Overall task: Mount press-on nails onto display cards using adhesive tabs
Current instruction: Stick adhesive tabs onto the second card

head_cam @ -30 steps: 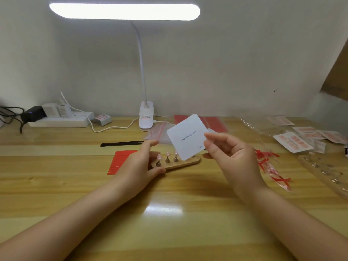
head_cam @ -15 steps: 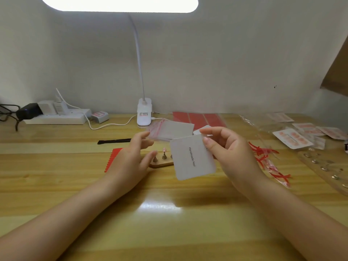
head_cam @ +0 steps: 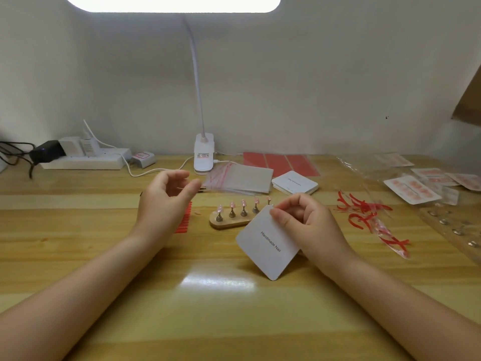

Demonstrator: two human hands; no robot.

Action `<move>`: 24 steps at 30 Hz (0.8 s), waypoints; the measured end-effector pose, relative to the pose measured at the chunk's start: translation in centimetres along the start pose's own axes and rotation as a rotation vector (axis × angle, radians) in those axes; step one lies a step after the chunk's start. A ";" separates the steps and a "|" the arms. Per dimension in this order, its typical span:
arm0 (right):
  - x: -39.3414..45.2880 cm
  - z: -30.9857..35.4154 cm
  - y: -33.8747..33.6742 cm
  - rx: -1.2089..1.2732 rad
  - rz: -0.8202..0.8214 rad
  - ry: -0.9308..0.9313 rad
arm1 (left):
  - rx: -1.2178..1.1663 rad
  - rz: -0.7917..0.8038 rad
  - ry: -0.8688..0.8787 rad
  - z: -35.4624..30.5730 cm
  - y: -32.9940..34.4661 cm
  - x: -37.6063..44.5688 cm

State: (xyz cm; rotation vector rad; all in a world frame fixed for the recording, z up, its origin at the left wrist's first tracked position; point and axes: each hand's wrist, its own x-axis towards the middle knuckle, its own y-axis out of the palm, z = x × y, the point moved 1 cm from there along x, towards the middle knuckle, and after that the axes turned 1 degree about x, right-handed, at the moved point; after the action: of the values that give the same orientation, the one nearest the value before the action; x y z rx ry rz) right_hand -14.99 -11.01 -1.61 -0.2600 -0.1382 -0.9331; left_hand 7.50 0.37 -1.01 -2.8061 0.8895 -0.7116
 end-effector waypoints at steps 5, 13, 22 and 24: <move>-0.4 -0.3 0.5 -0.032 0.013 -0.012 | 0.210 0.307 0.199 -1.6 0.7 -2.2; -0.4 -0.3 0.4 -0.049 -0.003 -0.006 | 0.388 0.432 0.234 -1.7 1.5 -3.4; -0.6 0.1 0.6 0.061 0.061 -0.029 | -0.023 0.452 -0.084 -3.1 3.0 -4.9; -0.5 0.1 0.6 0.128 0.041 -0.006 | -0.122 0.322 -0.107 -3.1 2.5 -4.4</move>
State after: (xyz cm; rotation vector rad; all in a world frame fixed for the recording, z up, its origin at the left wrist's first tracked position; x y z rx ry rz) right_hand -14.80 -10.27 -1.72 -0.1469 -0.1962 -0.8797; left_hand 1.61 0.88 -0.67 -2.6725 1.3616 -0.4699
